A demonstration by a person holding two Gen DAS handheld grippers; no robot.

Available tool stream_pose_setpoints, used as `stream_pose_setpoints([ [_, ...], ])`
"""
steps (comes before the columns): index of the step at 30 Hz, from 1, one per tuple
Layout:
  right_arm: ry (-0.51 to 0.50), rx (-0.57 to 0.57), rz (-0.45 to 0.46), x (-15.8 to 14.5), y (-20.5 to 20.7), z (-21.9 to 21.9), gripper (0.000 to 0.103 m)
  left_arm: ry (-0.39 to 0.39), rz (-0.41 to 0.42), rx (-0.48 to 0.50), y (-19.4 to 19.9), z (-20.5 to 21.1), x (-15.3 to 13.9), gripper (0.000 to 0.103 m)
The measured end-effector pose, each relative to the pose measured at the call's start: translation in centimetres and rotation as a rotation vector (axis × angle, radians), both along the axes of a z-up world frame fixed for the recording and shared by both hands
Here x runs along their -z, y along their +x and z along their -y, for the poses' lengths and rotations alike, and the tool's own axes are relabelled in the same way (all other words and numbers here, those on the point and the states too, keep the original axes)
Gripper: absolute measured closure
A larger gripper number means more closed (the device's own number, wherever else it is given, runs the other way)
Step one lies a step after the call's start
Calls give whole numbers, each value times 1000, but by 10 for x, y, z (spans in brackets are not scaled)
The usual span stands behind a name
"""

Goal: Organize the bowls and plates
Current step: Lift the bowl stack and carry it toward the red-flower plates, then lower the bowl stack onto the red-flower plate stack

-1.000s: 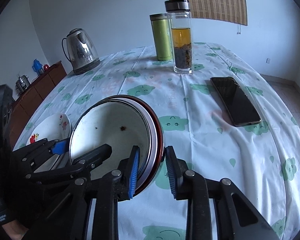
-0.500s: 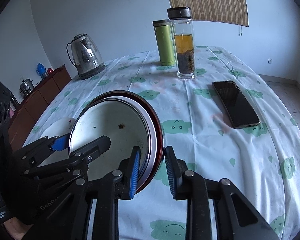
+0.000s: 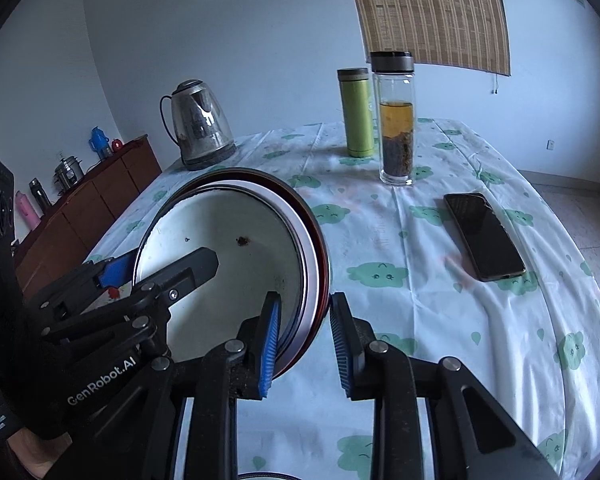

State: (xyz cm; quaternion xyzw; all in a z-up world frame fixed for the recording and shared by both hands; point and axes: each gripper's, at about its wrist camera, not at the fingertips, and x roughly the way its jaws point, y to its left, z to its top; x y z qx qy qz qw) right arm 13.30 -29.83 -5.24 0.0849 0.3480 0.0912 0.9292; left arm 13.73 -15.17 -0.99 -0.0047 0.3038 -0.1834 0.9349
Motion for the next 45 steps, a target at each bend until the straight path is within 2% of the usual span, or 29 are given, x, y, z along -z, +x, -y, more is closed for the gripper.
stream_pose_setpoints([
  [7, -10, -40, 20, -9, -2, -23, 76, -35, 23, -38, -8, -30, -7, 51],
  [13, -17, -81, 28, -14, 1, -46, 76, -32, 40, -76, -13, -51, -9, 51],
  [29, -16, -217, -12, -12, 8, -109, 75, 0, -4, -174, -20, -114, -1, 51],
  [45, -13, -276, -88, 8, 18, -138, 75, 25, -77, -210, -11, -138, 18, 51],
])
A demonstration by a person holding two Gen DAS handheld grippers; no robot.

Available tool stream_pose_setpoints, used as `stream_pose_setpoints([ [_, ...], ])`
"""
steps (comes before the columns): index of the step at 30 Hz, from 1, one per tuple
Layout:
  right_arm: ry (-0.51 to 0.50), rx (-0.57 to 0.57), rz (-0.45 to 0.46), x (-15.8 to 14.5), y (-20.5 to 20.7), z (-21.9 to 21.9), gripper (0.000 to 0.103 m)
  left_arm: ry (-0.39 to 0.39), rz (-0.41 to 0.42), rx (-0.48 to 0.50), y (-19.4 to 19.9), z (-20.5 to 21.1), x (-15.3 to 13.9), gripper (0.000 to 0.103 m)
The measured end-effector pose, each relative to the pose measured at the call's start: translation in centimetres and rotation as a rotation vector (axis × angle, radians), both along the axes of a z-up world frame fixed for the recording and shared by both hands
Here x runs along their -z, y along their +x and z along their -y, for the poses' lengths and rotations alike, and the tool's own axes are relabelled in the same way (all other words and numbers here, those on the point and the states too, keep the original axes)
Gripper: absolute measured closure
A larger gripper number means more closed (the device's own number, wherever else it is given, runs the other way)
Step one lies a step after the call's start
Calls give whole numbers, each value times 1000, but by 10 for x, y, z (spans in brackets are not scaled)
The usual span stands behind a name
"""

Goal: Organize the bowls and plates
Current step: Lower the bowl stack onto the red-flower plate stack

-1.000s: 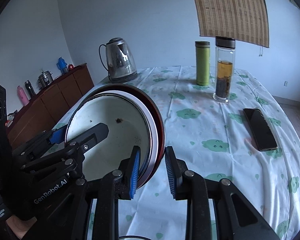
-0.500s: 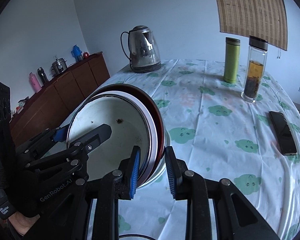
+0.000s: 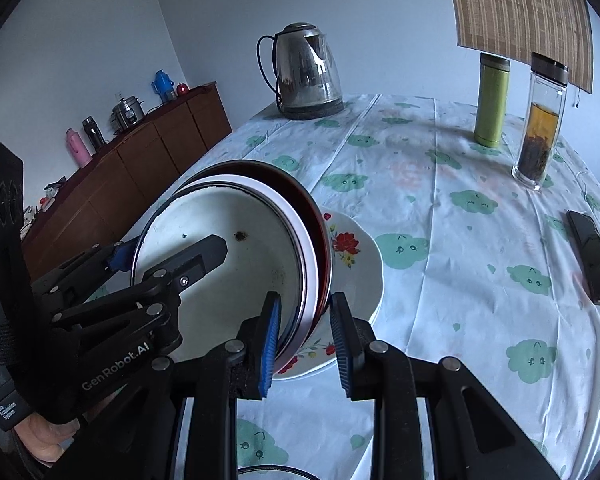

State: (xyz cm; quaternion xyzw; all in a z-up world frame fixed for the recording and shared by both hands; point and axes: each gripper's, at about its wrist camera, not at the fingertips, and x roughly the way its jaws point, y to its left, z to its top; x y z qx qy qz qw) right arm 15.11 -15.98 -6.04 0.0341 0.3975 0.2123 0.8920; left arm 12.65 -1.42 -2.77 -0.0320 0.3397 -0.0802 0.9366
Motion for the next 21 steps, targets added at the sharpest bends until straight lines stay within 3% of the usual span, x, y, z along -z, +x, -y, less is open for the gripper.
stream_pose_setpoints([
  [21, 16, -5, -60, 15, 19, -3, 75, -5, -54, -6, 14, -5, 14, 51],
])
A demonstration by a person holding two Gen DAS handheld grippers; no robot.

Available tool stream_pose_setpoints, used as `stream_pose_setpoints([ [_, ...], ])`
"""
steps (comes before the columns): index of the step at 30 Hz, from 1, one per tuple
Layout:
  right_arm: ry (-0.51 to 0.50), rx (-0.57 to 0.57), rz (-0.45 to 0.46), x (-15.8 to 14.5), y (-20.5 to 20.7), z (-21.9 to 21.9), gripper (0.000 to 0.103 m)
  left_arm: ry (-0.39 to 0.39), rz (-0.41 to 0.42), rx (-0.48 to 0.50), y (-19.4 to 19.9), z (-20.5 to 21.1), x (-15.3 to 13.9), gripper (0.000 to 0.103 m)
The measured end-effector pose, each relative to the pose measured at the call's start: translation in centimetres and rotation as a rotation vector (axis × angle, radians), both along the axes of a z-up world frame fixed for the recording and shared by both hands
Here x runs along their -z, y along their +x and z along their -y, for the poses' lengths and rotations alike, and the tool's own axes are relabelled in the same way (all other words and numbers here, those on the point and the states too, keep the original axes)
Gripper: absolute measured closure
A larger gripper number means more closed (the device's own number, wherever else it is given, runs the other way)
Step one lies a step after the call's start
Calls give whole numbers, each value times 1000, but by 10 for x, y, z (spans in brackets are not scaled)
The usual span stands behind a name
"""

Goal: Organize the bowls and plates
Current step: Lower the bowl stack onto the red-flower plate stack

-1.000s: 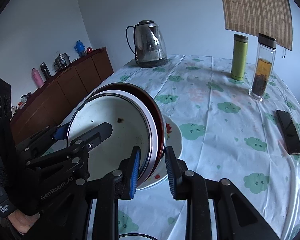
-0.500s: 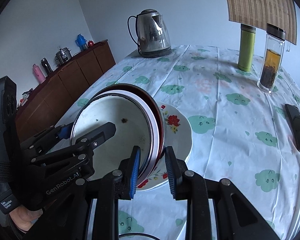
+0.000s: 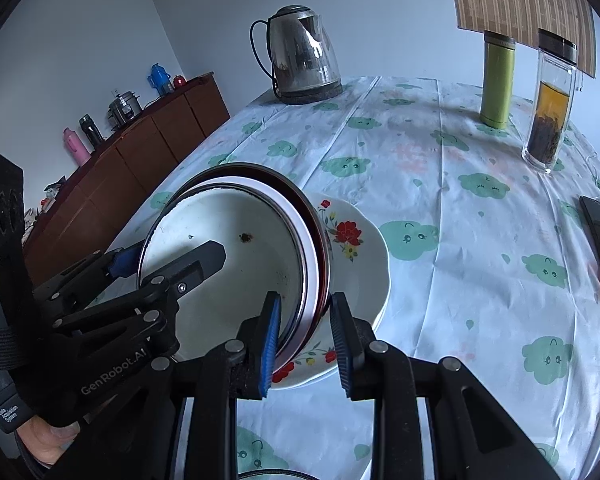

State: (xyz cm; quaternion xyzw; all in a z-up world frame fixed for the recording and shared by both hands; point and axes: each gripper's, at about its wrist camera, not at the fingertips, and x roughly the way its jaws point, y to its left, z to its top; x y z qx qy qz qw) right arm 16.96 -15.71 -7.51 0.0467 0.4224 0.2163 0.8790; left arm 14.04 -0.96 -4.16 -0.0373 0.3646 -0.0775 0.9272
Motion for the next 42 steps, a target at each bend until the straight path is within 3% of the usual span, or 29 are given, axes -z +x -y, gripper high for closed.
stream_pose_setpoints([
  [30, 29, 28, -7, 8, 24, 0, 75, -15, -11, 2, 16, -2, 16, 50],
  [42, 13, 10, 38, 11, 26, -5, 66, -36, 0, 8, 21, -4, 21, 46],
])
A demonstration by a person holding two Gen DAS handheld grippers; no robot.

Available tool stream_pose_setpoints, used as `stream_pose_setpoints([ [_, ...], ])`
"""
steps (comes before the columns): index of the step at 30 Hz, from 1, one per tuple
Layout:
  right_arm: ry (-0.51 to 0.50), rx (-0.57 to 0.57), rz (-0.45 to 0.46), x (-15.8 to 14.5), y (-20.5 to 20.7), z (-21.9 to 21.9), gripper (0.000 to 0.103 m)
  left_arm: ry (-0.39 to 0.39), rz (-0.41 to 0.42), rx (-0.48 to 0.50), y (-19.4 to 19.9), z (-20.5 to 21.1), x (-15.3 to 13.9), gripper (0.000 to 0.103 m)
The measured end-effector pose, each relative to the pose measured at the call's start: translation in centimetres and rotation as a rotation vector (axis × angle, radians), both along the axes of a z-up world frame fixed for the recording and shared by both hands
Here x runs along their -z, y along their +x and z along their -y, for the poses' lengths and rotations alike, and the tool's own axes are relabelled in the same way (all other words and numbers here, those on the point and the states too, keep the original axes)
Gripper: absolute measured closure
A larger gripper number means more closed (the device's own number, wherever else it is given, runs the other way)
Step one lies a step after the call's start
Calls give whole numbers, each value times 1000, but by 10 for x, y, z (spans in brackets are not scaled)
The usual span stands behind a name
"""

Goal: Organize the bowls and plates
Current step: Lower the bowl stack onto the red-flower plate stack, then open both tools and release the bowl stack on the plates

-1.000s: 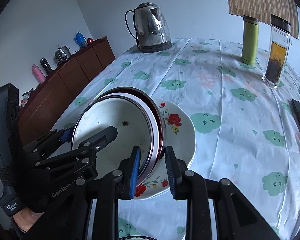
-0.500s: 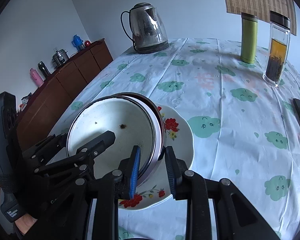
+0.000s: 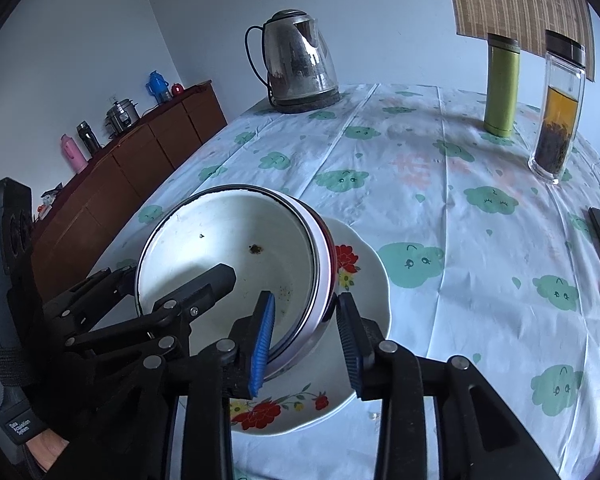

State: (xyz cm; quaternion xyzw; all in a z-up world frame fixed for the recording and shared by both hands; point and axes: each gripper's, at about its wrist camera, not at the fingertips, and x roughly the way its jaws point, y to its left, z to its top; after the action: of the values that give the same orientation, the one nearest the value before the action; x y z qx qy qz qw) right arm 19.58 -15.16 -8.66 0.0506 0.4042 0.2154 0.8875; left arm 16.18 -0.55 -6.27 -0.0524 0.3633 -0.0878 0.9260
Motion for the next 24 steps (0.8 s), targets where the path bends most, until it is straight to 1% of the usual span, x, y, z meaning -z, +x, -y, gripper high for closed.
stream_pose_setpoints([
  [4, 19, -7, 12, 0, 1, 1, 64, -5, -2, 2, 1, 0, 1, 47],
  [7, 34, -15, 30, 0, 0, 2, 60, -1, 17, -2, 0, 0, -1, 47],
  [10, 46, -23, 48, -2, -1, 2, 55, 3, 32, -14, -2, -2, -3, 46],
  [12, 29, -26, 61, -3, -2, 1, 50, 2, 35, -17, -1, -4, -3, 46],
  [14, 15, -29, 80, -3, -5, 1, 47, 5, 37, -20, -1, -4, -3, 46],
  [18, 7, -30, 104, -4, -8, 3, 46, 1, 53, -22, -3, -5, -6, 45],
  [22, 6, -23, 142, -9, -11, 7, 46, -9, 71, -34, -4, -8, -9, 39],
  [24, 4, -14, 178, -14, -12, 9, 46, -5, 83, -38, -5, -9, -11, 38],
])
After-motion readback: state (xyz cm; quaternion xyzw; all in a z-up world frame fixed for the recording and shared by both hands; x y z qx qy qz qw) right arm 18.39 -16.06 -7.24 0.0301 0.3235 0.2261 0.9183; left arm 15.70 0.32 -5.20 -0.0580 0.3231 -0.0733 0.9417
